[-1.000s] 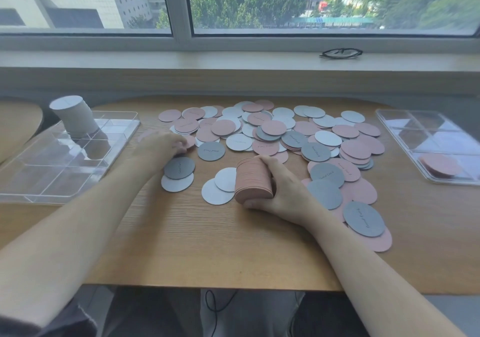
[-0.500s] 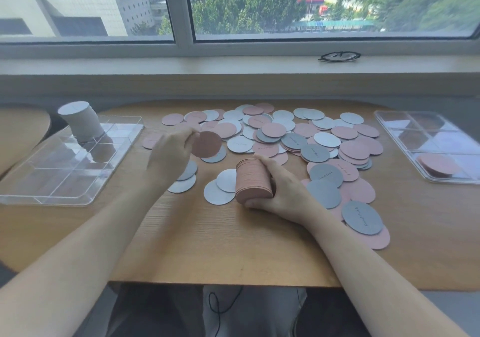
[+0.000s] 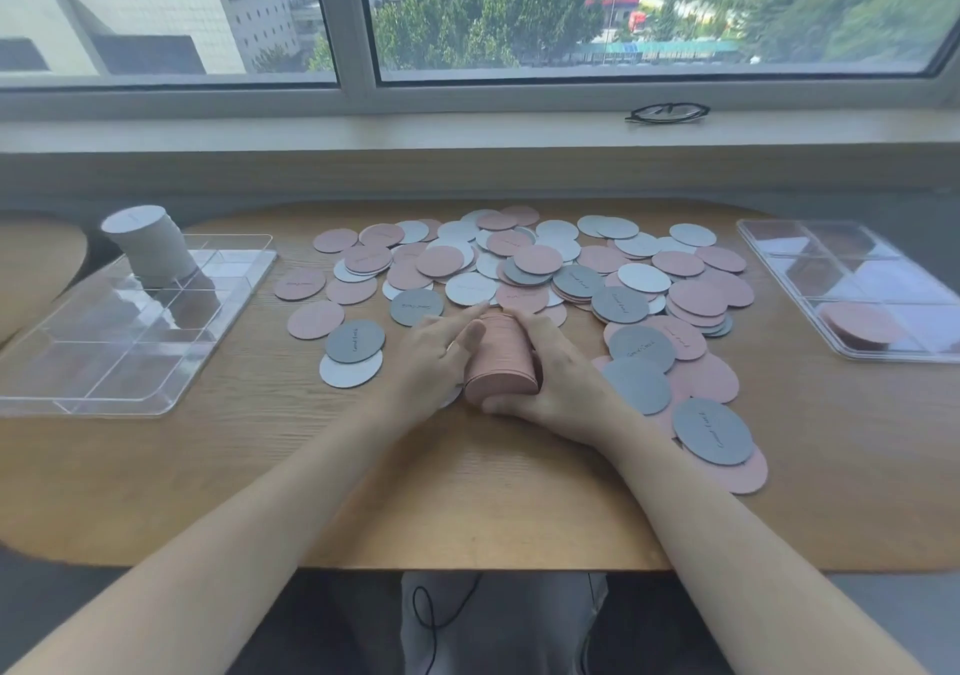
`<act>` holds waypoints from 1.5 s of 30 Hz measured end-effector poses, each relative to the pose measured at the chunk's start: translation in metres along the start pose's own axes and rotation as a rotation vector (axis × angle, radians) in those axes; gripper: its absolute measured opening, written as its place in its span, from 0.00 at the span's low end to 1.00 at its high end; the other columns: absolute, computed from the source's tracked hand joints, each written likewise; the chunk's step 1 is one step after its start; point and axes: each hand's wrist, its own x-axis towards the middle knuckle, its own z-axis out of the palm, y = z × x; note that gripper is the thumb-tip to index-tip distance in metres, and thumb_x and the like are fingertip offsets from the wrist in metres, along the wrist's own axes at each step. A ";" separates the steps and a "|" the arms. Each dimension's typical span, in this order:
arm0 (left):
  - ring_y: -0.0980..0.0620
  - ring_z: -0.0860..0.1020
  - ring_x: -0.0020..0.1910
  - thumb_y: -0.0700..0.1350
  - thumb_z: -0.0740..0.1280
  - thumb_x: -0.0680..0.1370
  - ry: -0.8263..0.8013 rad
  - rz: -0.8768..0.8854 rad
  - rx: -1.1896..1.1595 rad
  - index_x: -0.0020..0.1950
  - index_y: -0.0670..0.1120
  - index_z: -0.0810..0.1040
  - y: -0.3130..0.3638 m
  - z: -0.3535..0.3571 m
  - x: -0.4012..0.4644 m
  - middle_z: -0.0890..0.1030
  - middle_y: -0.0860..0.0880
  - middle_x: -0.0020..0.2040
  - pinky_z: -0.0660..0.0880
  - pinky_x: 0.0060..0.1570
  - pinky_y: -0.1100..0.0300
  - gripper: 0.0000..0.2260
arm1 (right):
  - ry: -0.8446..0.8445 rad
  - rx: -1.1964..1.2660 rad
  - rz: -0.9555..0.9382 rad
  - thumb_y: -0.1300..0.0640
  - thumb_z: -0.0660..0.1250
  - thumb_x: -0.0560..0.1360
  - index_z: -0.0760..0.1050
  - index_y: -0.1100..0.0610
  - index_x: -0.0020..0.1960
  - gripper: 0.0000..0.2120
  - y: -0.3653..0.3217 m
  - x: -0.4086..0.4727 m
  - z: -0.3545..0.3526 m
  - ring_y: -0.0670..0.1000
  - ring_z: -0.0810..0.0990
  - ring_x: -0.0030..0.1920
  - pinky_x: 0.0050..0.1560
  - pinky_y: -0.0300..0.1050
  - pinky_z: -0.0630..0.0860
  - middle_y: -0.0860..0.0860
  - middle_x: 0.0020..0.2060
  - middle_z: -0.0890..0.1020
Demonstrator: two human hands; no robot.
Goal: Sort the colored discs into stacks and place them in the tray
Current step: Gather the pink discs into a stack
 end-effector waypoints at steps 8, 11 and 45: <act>0.51 0.63 0.74 0.56 0.48 0.85 -0.069 0.014 0.167 0.81 0.52 0.57 0.003 0.001 -0.002 0.69 0.52 0.75 0.54 0.67 0.59 0.24 | -0.007 -0.039 -0.009 0.41 0.79 0.65 0.51 0.51 0.81 0.54 0.001 0.001 0.000 0.44 0.63 0.74 0.73 0.43 0.63 0.47 0.75 0.64; 0.52 0.72 0.69 0.57 0.55 0.84 -0.005 -0.005 -0.016 0.77 0.51 0.67 -0.015 -0.012 0.003 0.78 0.52 0.68 0.64 0.70 0.52 0.22 | -0.003 -0.014 -0.011 0.41 0.79 0.65 0.55 0.46 0.79 0.51 0.000 0.000 -0.001 0.42 0.66 0.70 0.70 0.44 0.66 0.44 0.71 0.68; 0.59 0.81 0.45 0.47 0.73 0.76 0.220 -0.035 -0.238 0.49 0.56 0.85 -0.003 -0.032 0.010 0.84 0.61 0.46 0.74 0.47 0.66 0.04 | -0.010 0.021 0.042 0.40 0.80 0.63 0.53 0.44 0.79 0.53 -0.002 -0.002 -0.001 0.45 0.74 0.66 0.67 0.47 0.71 0.43 0.70 0.70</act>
